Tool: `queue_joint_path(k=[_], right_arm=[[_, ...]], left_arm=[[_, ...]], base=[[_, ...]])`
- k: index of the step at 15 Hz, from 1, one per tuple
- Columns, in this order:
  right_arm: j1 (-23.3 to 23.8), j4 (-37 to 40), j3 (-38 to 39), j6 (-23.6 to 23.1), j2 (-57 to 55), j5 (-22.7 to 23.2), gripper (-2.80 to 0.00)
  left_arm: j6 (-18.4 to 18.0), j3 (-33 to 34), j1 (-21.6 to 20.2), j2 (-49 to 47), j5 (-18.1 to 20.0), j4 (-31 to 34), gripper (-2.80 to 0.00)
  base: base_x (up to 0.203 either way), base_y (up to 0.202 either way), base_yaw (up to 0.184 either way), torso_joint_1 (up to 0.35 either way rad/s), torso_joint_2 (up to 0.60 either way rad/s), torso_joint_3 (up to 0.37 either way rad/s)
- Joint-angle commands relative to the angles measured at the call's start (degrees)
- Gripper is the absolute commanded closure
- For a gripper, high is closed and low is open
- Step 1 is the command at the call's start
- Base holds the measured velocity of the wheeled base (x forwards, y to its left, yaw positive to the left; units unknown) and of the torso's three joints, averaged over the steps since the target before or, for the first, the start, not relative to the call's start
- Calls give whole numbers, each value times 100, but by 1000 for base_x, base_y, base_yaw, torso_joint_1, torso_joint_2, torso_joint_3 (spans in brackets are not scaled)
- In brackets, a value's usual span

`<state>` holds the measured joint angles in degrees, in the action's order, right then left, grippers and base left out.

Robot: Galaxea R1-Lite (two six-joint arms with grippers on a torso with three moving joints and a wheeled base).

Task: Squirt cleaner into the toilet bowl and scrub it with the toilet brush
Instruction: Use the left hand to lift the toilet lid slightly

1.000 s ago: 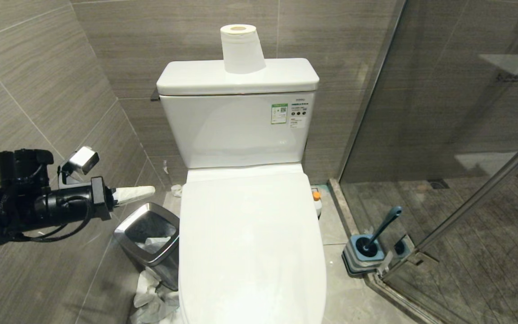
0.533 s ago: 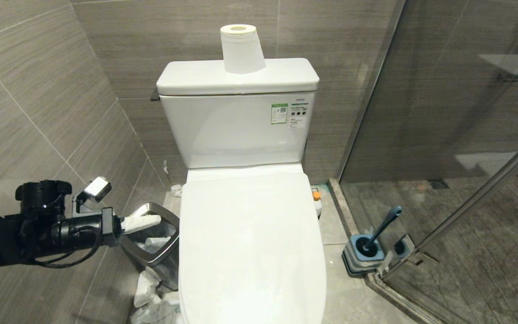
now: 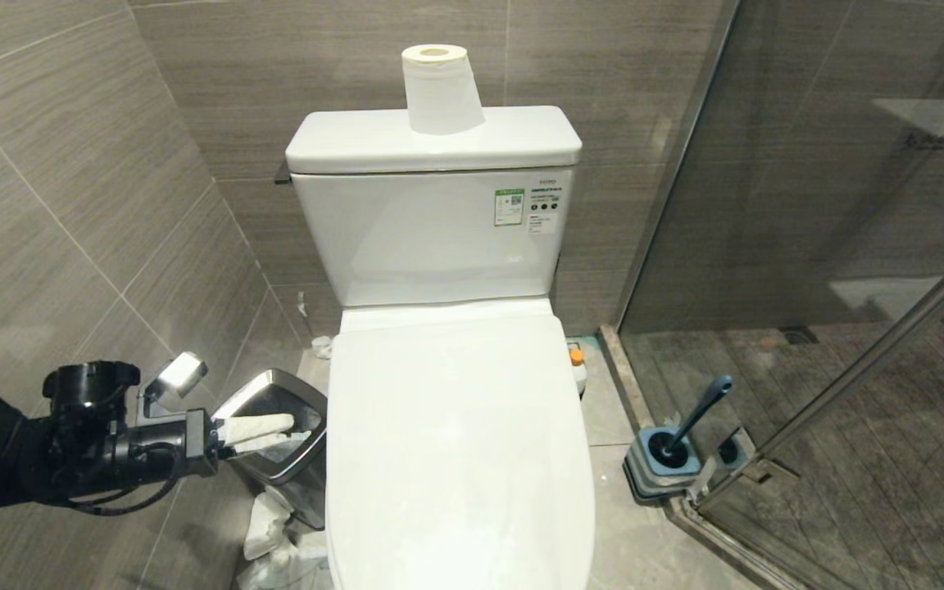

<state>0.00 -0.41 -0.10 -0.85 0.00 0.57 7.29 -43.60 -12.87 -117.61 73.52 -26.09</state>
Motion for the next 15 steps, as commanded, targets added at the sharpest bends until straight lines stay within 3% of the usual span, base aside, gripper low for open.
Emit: queue_joint_path(k=[1,5,10,15], right_arm=[[0,-3,1,-3,-9,4,0],[0,-3,1,-3,-9,4,0],[0,-3,1,-3,-9,4,0],[0,-3,1,-3,-9,4,0]], left_arm=[[-159,59,-4,-248,44,-19,-280],[-513,325,-5,-406,57,-127,-280],[-569,536,25,-508,115,-331,-280],[-608,799,199,-845,292,-1269,-280]], base=[[0,0,0,0,0,0],[0,0,0,0,0,0],[0,0,0,0,0,0],[0,0,0,0,0,0]])
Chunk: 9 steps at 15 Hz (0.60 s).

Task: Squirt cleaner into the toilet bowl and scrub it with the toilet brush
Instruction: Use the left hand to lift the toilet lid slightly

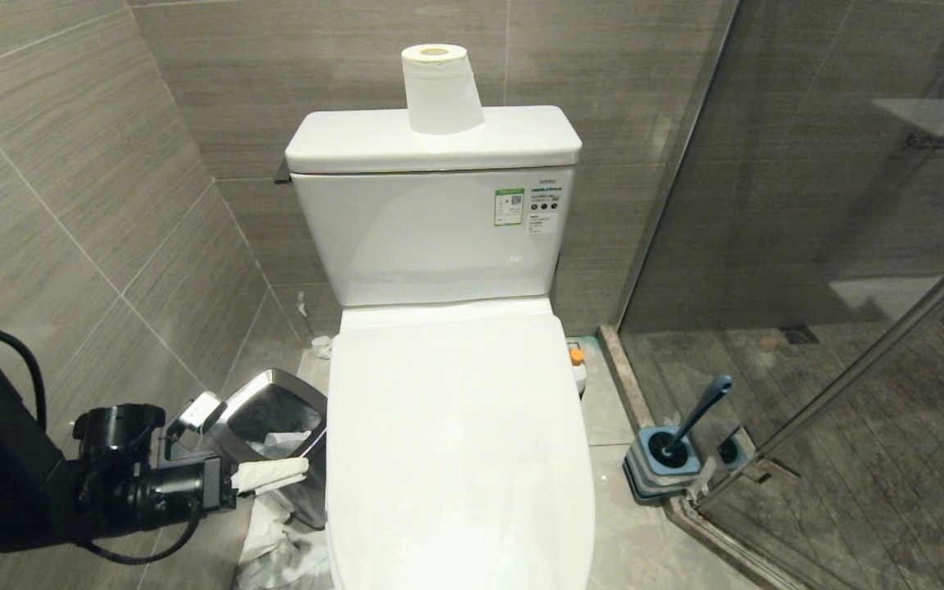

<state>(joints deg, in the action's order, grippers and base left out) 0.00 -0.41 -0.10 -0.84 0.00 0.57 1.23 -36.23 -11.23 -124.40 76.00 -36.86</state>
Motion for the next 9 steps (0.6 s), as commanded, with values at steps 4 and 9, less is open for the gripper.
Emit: queue_joint_path(k=[4,9], right_arm=[[0,-2,1,-4,-9,4,0],[0,-2,1,-4,-9,4,0]], left_arm=[[-78,289,103,-233,30,-445,-280],[-114,451,183,-260,12,-445,-280]], base=[[0,0,0,0,0,0],[0,0,0,0,0,0]])
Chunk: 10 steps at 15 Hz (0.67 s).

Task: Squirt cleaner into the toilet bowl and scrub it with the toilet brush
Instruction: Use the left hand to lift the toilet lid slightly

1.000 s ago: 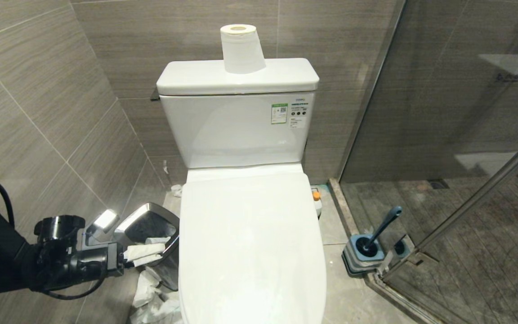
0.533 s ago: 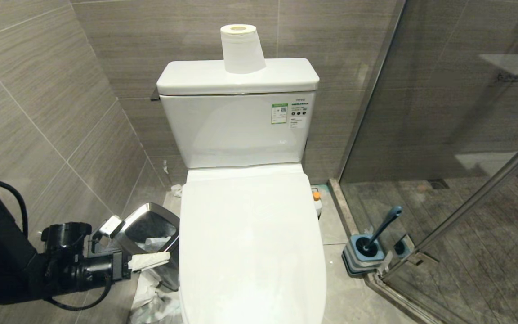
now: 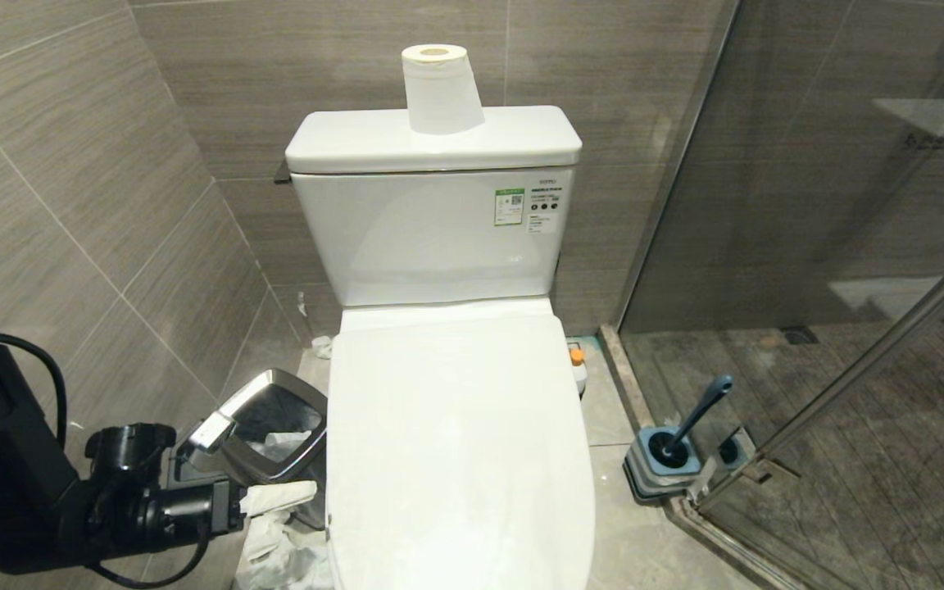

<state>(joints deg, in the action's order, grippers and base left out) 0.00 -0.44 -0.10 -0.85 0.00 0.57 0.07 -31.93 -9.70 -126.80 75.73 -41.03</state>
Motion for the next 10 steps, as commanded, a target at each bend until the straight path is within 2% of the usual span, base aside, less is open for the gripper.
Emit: queue_joint_path(k=[1,5,10], right_arm=[[0,0,1,-3,-9,0,0],[0,0,1,-3,-9,4,0],[0,0,1,-3,-9,-4,0]], left_arm=[[5,21,38,-41,39,-20,-280],[-5,20,161,-141,15,-34,-280],[-34,-15,205,-333,-49,-390,-280]], base=[[0,0,0,0,0,0],[0,0,0,0,0,0],[0,0,0,0,0,0]])
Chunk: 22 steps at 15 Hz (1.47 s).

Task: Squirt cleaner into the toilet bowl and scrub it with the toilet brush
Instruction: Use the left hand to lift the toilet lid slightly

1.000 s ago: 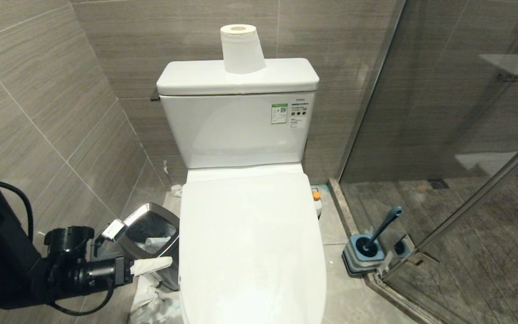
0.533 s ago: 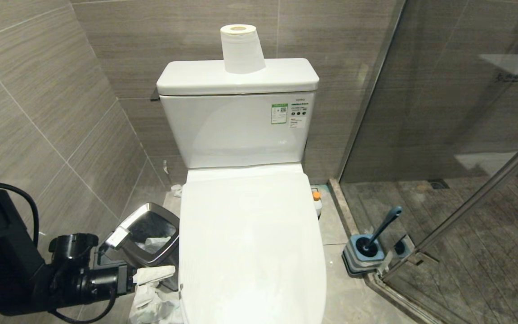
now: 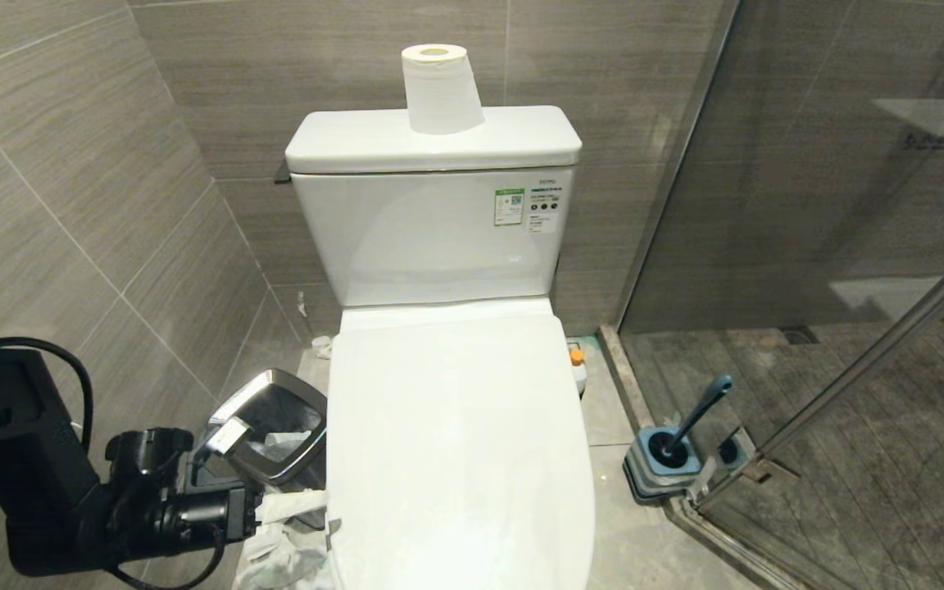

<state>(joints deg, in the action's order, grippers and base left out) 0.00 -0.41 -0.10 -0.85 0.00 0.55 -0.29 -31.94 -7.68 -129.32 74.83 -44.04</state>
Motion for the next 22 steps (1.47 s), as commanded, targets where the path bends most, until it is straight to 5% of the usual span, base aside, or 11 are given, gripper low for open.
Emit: queue_joint_path(k=[1,22], right_arm=[[0,-2,1,-3,-9,7,0],[0,-2,1,-3,-9,7,0]], left_arm=[[11,-22,3,-110,41,-129,-280],[-182,12,237,-225,-386,-132,-280]], base=[[0,0,0,0,0,0],[0,0,0,0,0,0]])
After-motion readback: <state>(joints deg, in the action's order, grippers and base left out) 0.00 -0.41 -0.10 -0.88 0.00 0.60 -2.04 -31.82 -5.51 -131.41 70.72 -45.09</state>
